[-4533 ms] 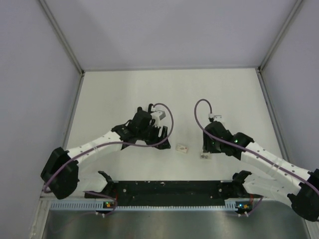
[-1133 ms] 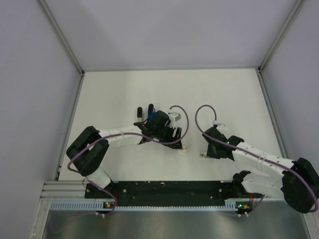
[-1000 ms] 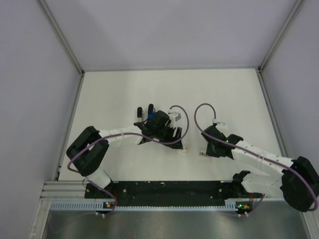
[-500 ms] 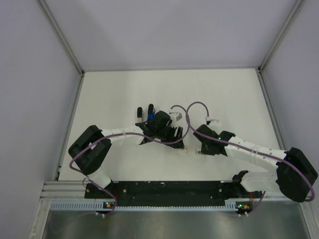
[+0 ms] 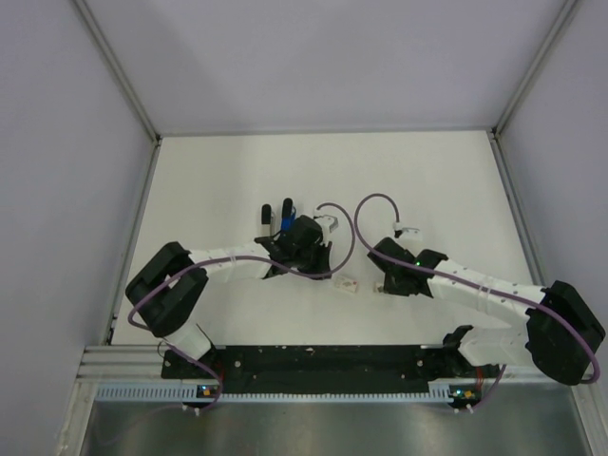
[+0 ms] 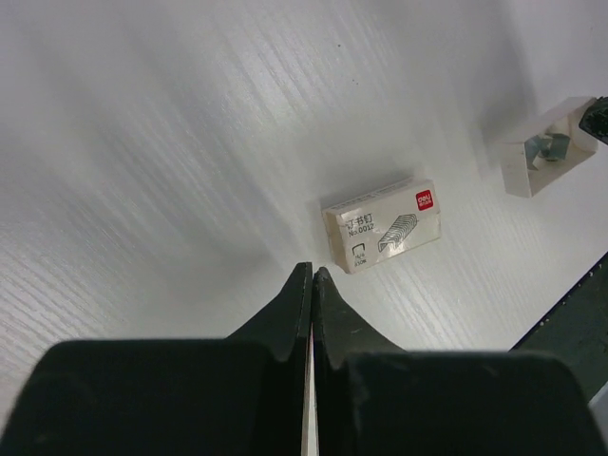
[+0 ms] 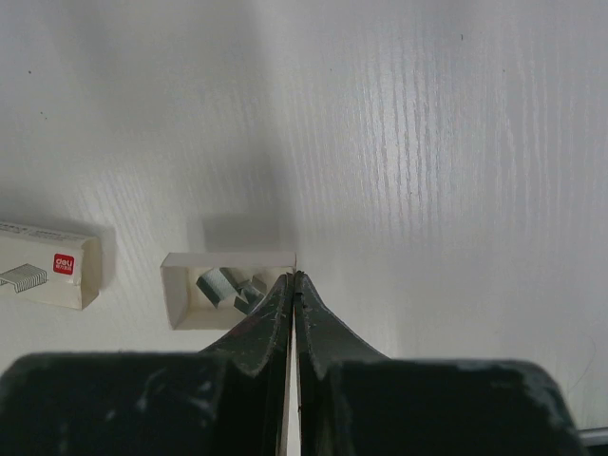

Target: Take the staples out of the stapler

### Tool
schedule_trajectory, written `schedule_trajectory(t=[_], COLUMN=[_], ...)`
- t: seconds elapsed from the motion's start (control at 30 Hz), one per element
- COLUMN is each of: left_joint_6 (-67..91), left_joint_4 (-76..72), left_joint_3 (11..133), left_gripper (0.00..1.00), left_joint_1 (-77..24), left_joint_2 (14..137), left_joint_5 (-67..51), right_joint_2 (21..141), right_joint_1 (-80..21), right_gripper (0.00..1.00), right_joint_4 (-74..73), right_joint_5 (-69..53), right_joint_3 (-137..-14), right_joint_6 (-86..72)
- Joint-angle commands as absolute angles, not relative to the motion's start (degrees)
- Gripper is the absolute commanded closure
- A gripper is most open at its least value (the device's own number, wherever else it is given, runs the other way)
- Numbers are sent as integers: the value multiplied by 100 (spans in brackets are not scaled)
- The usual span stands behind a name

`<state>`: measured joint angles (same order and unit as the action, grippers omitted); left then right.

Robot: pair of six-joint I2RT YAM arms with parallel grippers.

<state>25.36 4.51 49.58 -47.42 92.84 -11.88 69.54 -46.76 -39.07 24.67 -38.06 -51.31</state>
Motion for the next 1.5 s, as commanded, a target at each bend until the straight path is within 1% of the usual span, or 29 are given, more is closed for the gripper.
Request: schedule_trajectory(t=[0.0,0.37,1.0,1.47], left_joint_6=[2513,2558,2830,2804], left_joint_4=[378,282,62,53], left_joint_3=[5010,5265,5124,5142], left_gripper=[100,100,100,100], left_joint_1=[-4755,-4772,-5106,-5168], left_joint_2=[9325,9967,9861,9905], left_joint_5=[-1028,-1388,-1345,-1371], right_joint_2=[6970,7391,7822,8016], right_joint_1=[-4755,-4913,-5089,-5115], right_gripper=[100,100,100,100], right_joint_4=[-3946,-3946,-3876,-3850], right_joint_5=[2628,2689,2619,2777], right_joint_3=[-4113,-4324,-4482,-4579], right_joint_6=[-5265,-5519,-5959,-5941])
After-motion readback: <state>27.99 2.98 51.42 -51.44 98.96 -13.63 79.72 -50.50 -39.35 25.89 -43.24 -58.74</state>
